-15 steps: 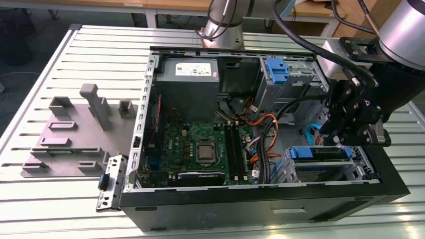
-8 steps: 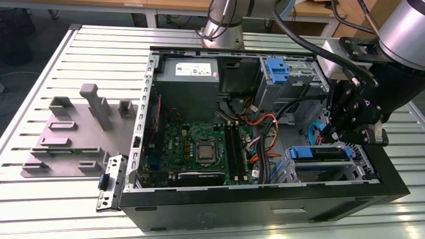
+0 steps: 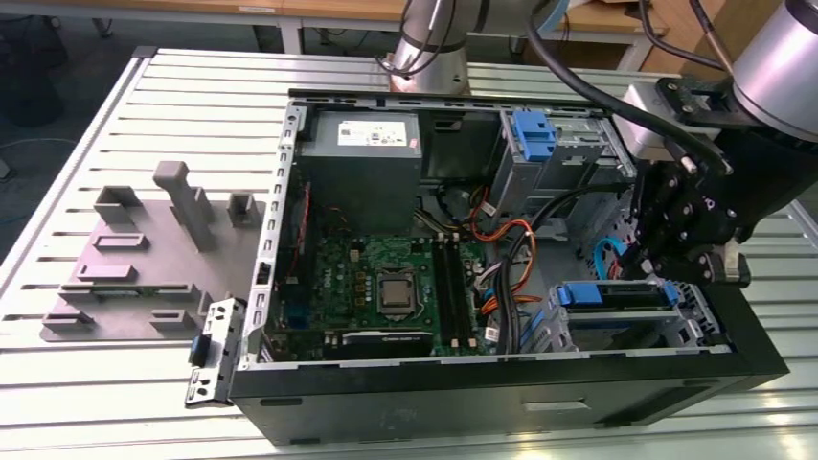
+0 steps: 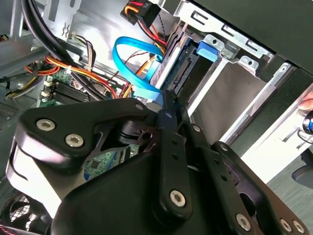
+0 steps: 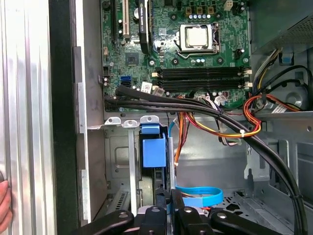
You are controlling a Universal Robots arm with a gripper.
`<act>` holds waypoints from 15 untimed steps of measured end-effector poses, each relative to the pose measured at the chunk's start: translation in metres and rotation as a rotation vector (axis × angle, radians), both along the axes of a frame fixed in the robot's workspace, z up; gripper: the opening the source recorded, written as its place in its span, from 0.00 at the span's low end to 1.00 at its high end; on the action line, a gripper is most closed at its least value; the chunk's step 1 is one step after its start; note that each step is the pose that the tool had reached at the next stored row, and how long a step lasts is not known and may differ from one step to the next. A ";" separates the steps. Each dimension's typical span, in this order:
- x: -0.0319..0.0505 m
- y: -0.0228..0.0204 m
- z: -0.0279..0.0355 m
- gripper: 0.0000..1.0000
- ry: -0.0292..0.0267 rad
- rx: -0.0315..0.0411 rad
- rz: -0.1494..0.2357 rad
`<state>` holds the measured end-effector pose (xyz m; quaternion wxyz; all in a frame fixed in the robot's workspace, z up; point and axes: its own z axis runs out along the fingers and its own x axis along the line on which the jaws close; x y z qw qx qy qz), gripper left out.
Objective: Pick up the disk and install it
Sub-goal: 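Insert the first disk wire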
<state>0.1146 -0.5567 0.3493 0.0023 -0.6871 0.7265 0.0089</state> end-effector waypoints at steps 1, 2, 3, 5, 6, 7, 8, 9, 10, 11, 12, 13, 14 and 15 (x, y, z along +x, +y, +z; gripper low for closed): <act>0.0000 -0.0006 -0.0009 0.16 -0.0011 0.0002 0.000; 0.0001 -0.0010 -0.0017 0.16 -0.0023 0.0002 0.001; 0.0001 -0.0011 -0.0023 0.16 -0.0029 0.0004 0.003; 0.0000 -0.0011 -0.0032 0.16 -0.0031 0.0009 0.012; 0.0000 -0.0011 -0.0035 0.16 -0.0031 0.0010 0.017; 0.0000 -0.0011 -0.0035 0.16 -0.0031 0.0008 0.020; 0.0000 -0.0011 -0.0035 0.16 -0.0031 0.0008 0.021; 0.0000 -0.0011 -0.0036 0.16 -0.0031 0.0010 0.021; 0.0000 -0.0011 -0.0036 0.16 -0.0031 0.0011 0.021; 0.0000 -0.0011 -0.0036 0.16 -0.0030 0.0011 0.021; 0.0000 -0.0011 -0.0036 0.16 -0.0031 0.0011 0.021; 0.0000 -0.0011 -0.0036 0.16 -0.0031 0.0011 0.021; 0.0000 -0.0011 -0.0033 0.16 -0.0031 0.0012 0.021; 0.0000 -0.0011 -0.0028 0.16 -0.0030 0.0012 0.021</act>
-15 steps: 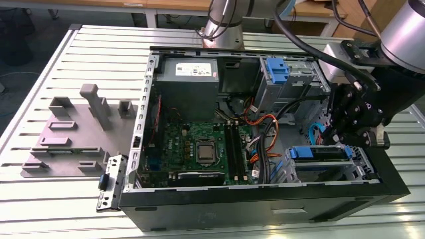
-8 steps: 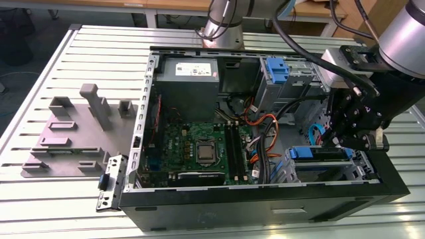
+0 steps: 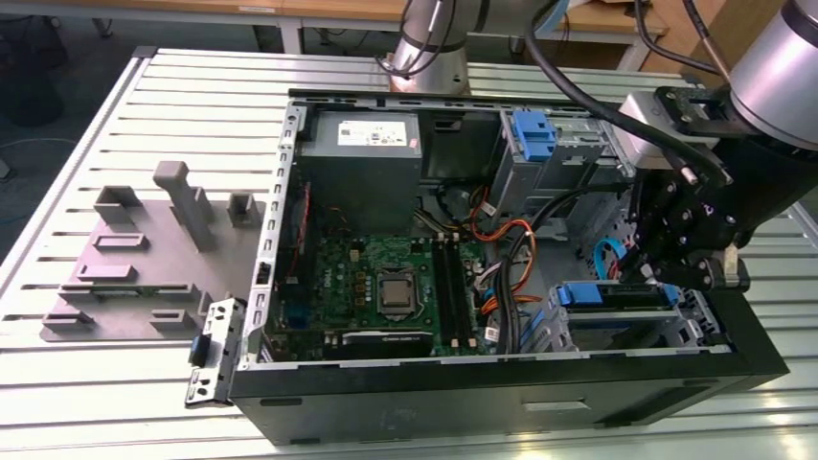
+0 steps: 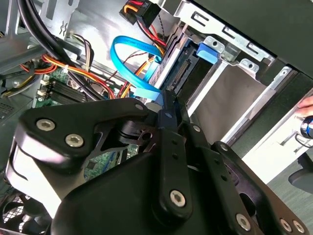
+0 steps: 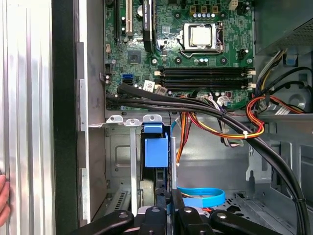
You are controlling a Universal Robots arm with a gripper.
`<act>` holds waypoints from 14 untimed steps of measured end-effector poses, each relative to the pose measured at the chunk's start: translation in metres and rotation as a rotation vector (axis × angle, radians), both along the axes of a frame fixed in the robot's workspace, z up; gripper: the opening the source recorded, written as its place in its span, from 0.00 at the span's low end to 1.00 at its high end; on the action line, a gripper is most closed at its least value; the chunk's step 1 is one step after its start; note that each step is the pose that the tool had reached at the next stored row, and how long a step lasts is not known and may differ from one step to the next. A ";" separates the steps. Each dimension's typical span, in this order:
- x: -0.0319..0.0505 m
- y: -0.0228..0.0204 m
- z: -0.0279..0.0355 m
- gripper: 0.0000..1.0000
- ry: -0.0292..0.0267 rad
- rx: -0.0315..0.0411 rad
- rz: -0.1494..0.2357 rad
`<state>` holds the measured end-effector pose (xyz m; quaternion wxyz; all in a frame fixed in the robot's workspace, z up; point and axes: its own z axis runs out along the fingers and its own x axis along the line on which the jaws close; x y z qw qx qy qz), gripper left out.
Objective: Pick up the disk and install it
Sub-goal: 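Insert the first disk wire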
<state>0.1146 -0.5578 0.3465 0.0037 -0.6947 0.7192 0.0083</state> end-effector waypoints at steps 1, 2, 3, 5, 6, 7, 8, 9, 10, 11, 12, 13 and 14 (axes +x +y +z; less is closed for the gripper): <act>0.0000 0.0000 0.0001 0.16 -0.0001 0.0001 0.000; 0.0000 0.0000 0.0001 0.16 -0.0001 0.0002 0.000; 0.0000 0.0001 0.0002 0.16 -0.0002 0.0000 0.003; 0.0000 0.0000 0.0003 0.16 -0.0003 -0.0001 0.015; 0.0000 0.0000 0.0002 0.16 -0.0002 -0.0001 0.020; 0.0000 0.0000 0.0003 0.16 -0.0003 -0.0002 0.023; 0.0000 0.0000 0.0003 0.16 -0.0002 -0.0002 0.026; 0.0000 -0.0002 0.0004 0.16 -0.0002 -0.0005 0.029; 0.0000 -0.0006 0.0002 0.16 -0.0002 -0.0003 0.032; 0.0000 -0.0008 -0.0001 0.16 -0.0003 0.0006 0.034; 0.0000 -0.0009 -0.0007 0.16 -0.0003 0.0013 0.035; 0.0000 -0.0009 -0.0013 0.16 -0.0003 0.0014 0.035; 0.0000 -0.0009 -0.0019 0.16 -0.0003 0.0012 0.036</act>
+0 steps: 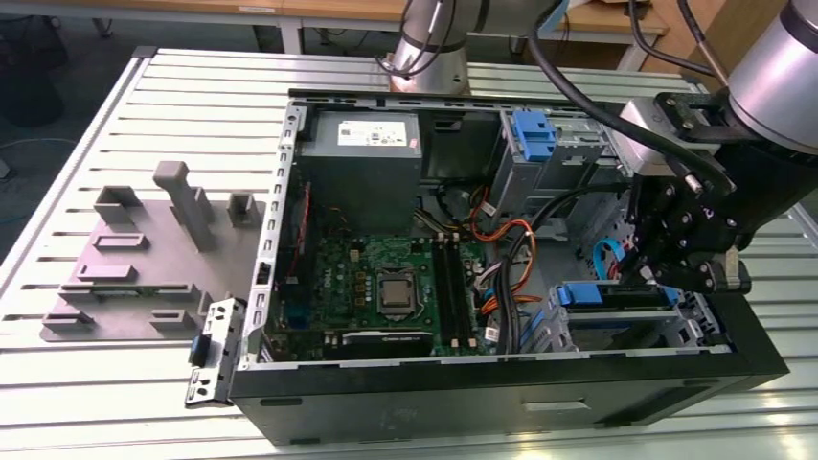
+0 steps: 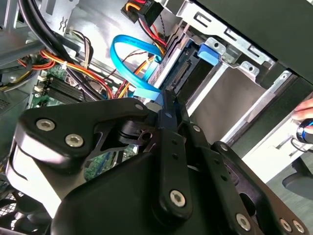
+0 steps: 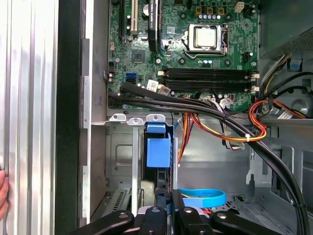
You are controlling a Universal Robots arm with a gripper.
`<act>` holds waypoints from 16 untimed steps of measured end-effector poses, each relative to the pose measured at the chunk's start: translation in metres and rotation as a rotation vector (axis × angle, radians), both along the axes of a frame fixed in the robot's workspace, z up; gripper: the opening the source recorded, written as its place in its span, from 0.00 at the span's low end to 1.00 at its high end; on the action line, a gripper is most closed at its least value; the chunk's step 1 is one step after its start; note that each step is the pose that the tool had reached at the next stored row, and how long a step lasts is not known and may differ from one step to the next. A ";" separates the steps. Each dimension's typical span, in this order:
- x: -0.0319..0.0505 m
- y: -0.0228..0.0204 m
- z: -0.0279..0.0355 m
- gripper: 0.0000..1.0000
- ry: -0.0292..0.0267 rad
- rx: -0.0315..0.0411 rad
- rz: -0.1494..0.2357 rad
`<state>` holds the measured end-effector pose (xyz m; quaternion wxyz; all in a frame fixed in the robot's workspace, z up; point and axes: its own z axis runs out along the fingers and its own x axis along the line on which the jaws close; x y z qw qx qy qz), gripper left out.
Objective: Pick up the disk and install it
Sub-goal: 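Insert the first disk wire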
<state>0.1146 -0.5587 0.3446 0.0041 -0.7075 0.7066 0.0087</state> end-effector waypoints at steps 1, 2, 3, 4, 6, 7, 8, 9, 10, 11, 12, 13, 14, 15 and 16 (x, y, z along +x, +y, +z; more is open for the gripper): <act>0.0000 0.0000 -0.0006 0.16 0.0000 0.0000 0.000; 0.0000 0.0000 -0.0014 0.16 0.0000 0.0001 0.001; 0.0005 0.0000 -0.0021 0.16 0.0000 0.0001 0.001; 0.0009 0.0000 -0.0023 0.16 0.0000 -0.0001 0.001; 0.0016 0.0000 -0.0025 0.16 0.0000 -0.0001 0.001; 0.0016 0.0000 -0.0025 0.16 0.0000 -0.0002 0.001; 0.0016 -0.0001 -0.0026 0.16 0.0000 0.0001 0.001; 0.0017 -0.0007 -0.0028 0.16 0.0000 0.0002 0.001; 0.0018 -0.0014 -0.0030 0.16 0.0000 0.0002 0.001; 0.0018 -0.0016 -0.0033 0.16 0.0000 0.0001 0.001; 0.0018 -0.0017 -0.0039 0.16 0.0000 0.0003 0.001; 0.0018 -0.0017 -0.0046 0.16 0.0000 0.0002 0.001; 0.0018 -0.0018 -0.0050 0.16 0.0000 0.0000 0.001; 0.0018 -0.0018 -0.0050 0.16 0.0000 -0.0001 0.001; 0.0018 -0.0018 -0.0050 0.16 0.0000 -0.0002 0.001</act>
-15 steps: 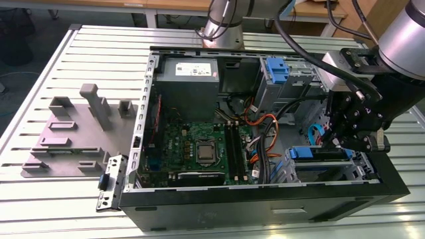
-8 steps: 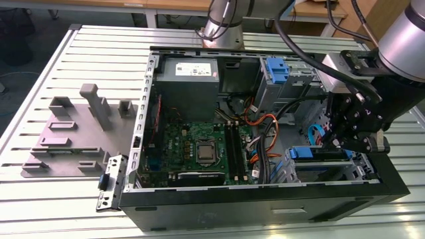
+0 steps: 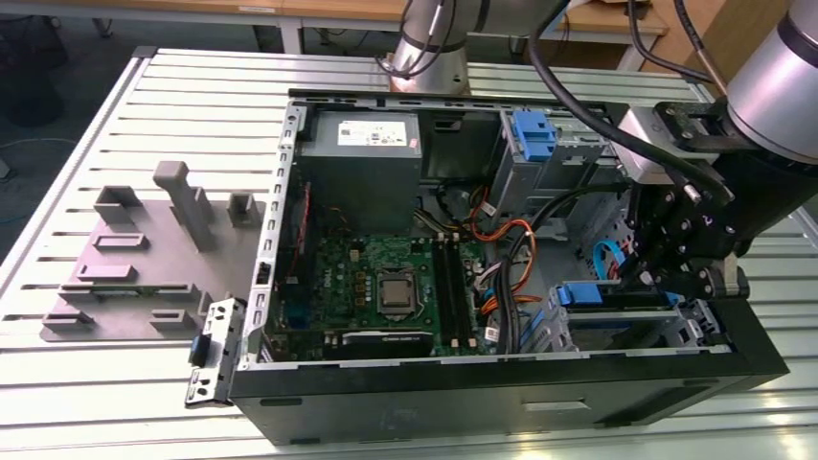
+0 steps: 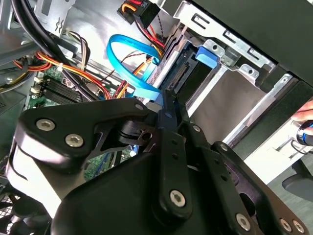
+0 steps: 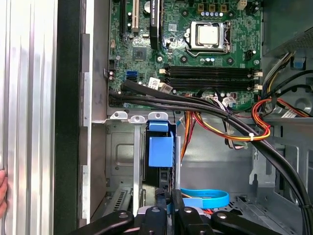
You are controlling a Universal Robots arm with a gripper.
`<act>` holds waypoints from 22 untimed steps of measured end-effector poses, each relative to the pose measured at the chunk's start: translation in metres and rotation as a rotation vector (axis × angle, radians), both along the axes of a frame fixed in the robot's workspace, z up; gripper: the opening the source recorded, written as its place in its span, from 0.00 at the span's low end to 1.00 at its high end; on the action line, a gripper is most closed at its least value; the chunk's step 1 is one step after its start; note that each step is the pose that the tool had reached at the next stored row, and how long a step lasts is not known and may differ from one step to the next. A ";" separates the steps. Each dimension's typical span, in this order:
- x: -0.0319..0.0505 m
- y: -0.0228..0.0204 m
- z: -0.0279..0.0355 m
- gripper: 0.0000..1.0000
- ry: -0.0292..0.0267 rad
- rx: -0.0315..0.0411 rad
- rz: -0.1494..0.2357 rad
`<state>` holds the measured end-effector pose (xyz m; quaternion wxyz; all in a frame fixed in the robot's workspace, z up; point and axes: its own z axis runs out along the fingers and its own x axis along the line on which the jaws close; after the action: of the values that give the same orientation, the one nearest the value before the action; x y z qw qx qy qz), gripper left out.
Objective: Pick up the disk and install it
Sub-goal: 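Insert the first disk wire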
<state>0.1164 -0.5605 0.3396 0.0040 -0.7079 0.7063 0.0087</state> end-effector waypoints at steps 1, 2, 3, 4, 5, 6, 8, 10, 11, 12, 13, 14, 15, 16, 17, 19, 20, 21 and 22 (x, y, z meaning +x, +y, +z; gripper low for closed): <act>0.0000 0.0000 0.0000 0.16 0.0000 0.0000 0.000; 0.0000 0.0000 -0.0001 0.16 0.0000 0.0005 0.000; 0.0000 0.0000 -0.0002 0.16 -0.0001 0.0021 0.000; 0.0000 0.0000 -0.0003 0.16 -0.0001 0.0052 0.000; 0.0000 0.0000 -0.0004 0.16 0.0000 0.0075 0.000; 0.0000 0.0001 -0.0005 0.16 0.0000 0.0085 0.000; 0.0000 0.0001 -0.0006 0.16 0.0000 0.0085 0.000; 0.0000 0.0000 -0.0017 0.16 -0.0004 0.0087 0.000; 0.0000 0.0000 -0.0019 0.16 -0.0005 0.0085 0.000; 0.0000 0.0000 -0.0018 0.16 -0.0005 0.0084 0.000; 0.0000 0.0000 -0.0018 0.16 -0.0005 0.0083 0.000; 0.0000 0.0000 -0.0019 0.16 -0.0005 0.0084 0.000; 0.0000 0.0001 -0.0023 0.16 -0.0005 0.0086 0.000; 0.0000 0.0001 -0.0029 0.16 -0.0005 0.0088 0.000; 0.0000 0.0000 -0.0030 0.16 -0.0005 0.0086 0.000; 0.0000 0.0000 -0.0030 0.16 -0.0005 0.0084 0.000; 0.0000 0.0000 -0.0030 0.16 -0.0005 0.0084 0.000; 0.0000 -0.0001 -0.0031 0.16 -0.0005 0.0085 0.000; 0.0000 -0.0004 -0.0032 0.16 -0.0005 0.0086 0.000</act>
<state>0.1164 -0.5609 0.3365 0.0072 -0.7079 0.7062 0.0115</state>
